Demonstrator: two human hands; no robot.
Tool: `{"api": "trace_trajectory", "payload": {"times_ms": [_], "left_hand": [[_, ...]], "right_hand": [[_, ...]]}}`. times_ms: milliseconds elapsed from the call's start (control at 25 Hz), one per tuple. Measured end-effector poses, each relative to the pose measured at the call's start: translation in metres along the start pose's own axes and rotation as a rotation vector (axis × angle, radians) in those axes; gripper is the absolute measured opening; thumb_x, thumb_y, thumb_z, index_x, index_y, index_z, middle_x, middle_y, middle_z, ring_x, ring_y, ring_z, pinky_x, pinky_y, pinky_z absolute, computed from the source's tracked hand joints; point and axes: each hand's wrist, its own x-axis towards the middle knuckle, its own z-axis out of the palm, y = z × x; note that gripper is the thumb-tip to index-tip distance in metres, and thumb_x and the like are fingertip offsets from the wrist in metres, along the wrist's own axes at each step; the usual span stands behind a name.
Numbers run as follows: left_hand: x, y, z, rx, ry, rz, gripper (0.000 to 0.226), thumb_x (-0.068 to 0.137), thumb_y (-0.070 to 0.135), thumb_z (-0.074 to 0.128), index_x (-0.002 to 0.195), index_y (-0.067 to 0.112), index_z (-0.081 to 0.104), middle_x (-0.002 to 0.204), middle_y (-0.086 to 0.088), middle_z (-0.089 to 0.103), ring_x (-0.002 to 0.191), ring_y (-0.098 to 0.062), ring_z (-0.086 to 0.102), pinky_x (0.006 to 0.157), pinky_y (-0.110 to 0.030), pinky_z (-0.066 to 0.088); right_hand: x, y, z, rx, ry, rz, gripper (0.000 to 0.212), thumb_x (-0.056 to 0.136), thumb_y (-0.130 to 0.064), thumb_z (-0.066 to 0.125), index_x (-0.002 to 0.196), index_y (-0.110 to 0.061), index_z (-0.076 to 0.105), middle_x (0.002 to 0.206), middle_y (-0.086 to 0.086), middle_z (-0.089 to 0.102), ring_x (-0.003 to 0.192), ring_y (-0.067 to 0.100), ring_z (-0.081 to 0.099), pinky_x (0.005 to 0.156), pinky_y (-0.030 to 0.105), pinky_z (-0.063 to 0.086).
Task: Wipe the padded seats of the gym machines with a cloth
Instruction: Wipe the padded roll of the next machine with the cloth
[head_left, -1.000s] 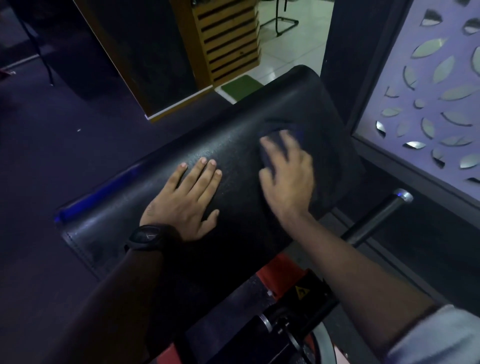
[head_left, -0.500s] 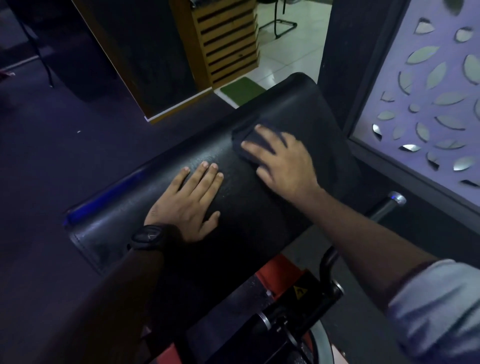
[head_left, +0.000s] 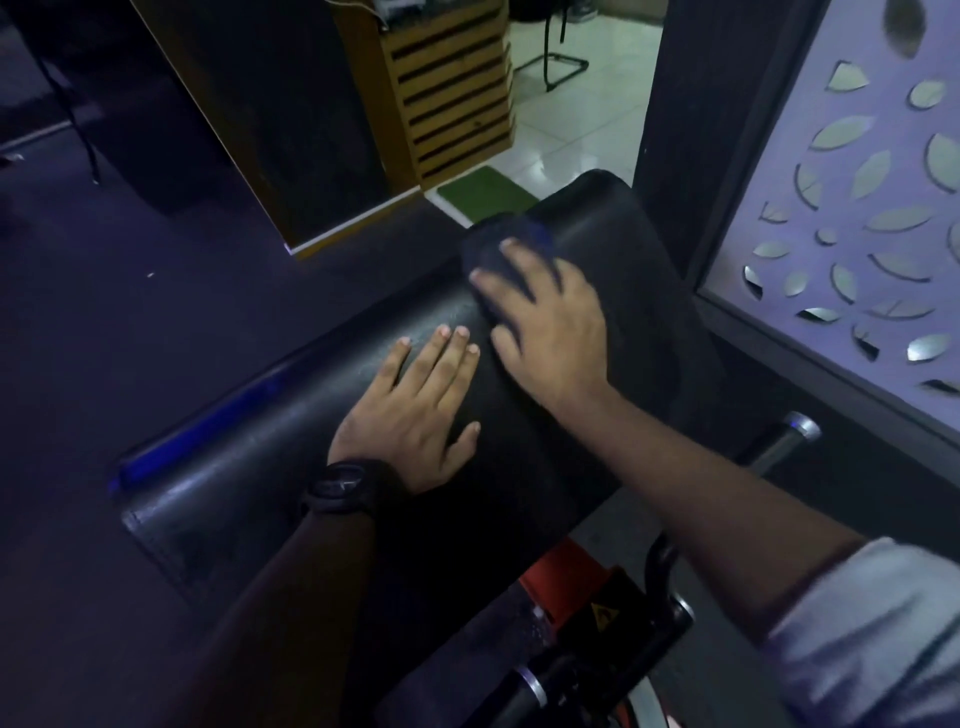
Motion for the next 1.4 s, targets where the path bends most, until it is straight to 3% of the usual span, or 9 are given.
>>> {"api": "trace_trajectory", "payload": {"times_ms": [120, 280, 480, 640, 800, 920, 1080, 1240, 1400], "left_hand": [[0.002, 0.0, 0.003, 0.008, -0.003, 0.002, 0.078, 0.092, 0.05, 0.039, 0.154, 0.001, 0.037, 0.161, -0.018, 0.034, 0.149, -0.03, 0.031, 0.121, -0.051, 0.021], [0.0, 0.0, 0.003, 0.004, -0.008, 0.007, 0.078, 0.093, 0.049, 0.038, 0.154, 0.002, 0.036, 0.162, -0.018, 0.032, 0.151, -0.03, 0.03, 0.121, -0.052, 0.022], [0.003, 0.0, 0.005, 0.039, -0.017, 0.051, 0.078, 0.094, 0.049, 0.037, 0.155, 0.002, 0.034, 0.163, -0.018, 0.03, 0.151, -0.03, 0.028, 0.121, -0.054, 0.02], [0.001, 0.0, 0.005, 0.055, -0.026, 0.07, 0.077, 0.096, 0.049, 0.035, 0.156, 0.002, 0.032, 0.163, -0.018, 0.029, 0.151, -0.03, 0.028, 0.122, -0.054, 0.02], [0.003, 0.0, 0.006, 0.05, -0.028, 0.084, 0.077, 0.096, 0.049, 0.034, 0.156, 0.001, 0.032, 0.163, -0.019, 0.029, 0.151, -0.031, 0.029, 0.121, -0.056, 0.022], [0.003, 0.0, 0.006, 0.053, -0.031, 0.088, 0.076, 0.096, 0.048, 0.033, 0.156, 0.001, 0.032, 0.163, -0.018, 0.029, 0.151, -0.031, 0.029, 0.121, -0.056, 0.021], [0.003, 0.0, 0.005, 0.054, -0.027, 0.084, 0.076, 0.095, 0.048, 0.034, 0.155, 0.002, 0.034, 0.163, -0.018, 0.03, 0.151, -0.03, 0.029, 0.121, -0.056, 0.022], [0.003, 0.001, 0.005, 0.043, -0.024, 0.082, 0.075, 0.095, 0.048, 0.034, 0.155, 0.001, 0.035, 0.162, -0.019, 0.032, 0.15, -0.031, 0.031, 0.12, -0.056, 0.025], [0.004, 0.001, 0.004, 0.042, -0.005, 0.079, 0.075, 0.094, 0.046, 0.036, 0.153, 0.0, 0.038, 0.16, -0.019, 0.035, 0.148, -0.032, 0.034, 0.119, -0.057, 0.028]], "right_hand": [[0.016, 0.044, -0.012, -0.102, -0.132, -0.573, 0.055, 0.085, -0.031, 0.056, 0.141, -0.032, 0.056, 0.154, 0.006, 0.046, 0.112, 0.04, 0.056, 0.089, 0.048, 0.049], [0.029, 0.056, -0.01, -0.039, -0.08, 0.441, 0.06, 0.086, -0.028, 0.059, 0.144, -0.036, 0.05, 0.159, 0.001, 0.037, 0.119, 0.038, 0.051, 0.095, 0.048, 0.049], [0.014, 0.066, -0.008, -0.119, -0.095, -0.33, 0.058, 0.083, -0.032, 0.052, 0.14, -0.034, 0.055, 0.154, 0.002, 0.045, 0.112, 0.04, 0.055, 0.092, 0.048, 0.051], [0.05, 0.065, -0.008, 0.015, -0.032, 0.614, 0.056, 0.087, -0.031, 0.054, 0.143, -0.039, 0.05, 0.158, -0.004, 0.036, 0.123, 0.035, 0.048, 0.099, 0.046, 0.047], [0.052, 0.078, -0.007, -0.072, -0.094, -0.049, 0.053, 0.085, -0.032, 0.051, 0.138, -0.036, 0.057, 0.154, -0.003, 0.044, 0.119, 0.035, 0.051, 0.095, 0.045, 0.048], [0.07, 0.081, -0.015, 0.011, -0.066, 0.516, 0.052, 0.089, -0.032, 0.053, 0.141, -0.038, 0.053, 0.157, -0.004, 0.038, 0.123, 0.034, 0.048, 0.098, 0.046, 0.047], [0.048, 0.08, -0.011, -0.088, -0.131, 0.049, 0.053, 0.087, -0.03, 0.053, 0.14, -0.036, 0.053, 0.156, -0.001, 0.04, 0.122, 0.036, 0.049, 0.094, 0.046, 0.047], [0.063, 0.081, -0.02, 0.048, -0.092, 0.626, 0.054, 0.089, -0.032, 0.052, 0.143, -0.038, 0.05, 0.157, -0.003, 0.036, 0.122, 0.036, 0.048, 0.098, 0.045, 0.045], [-0.002, 0.032, -0.013, 0.02, -0.116, -0.118, 0.048, 0.088, -0.04, 0.049, 0.135, -0.034, 0.061, 0.147, 0.001, 0.051, 0.109, 0.034, 0.054, 0.085, 0.042, 0.048]]}}
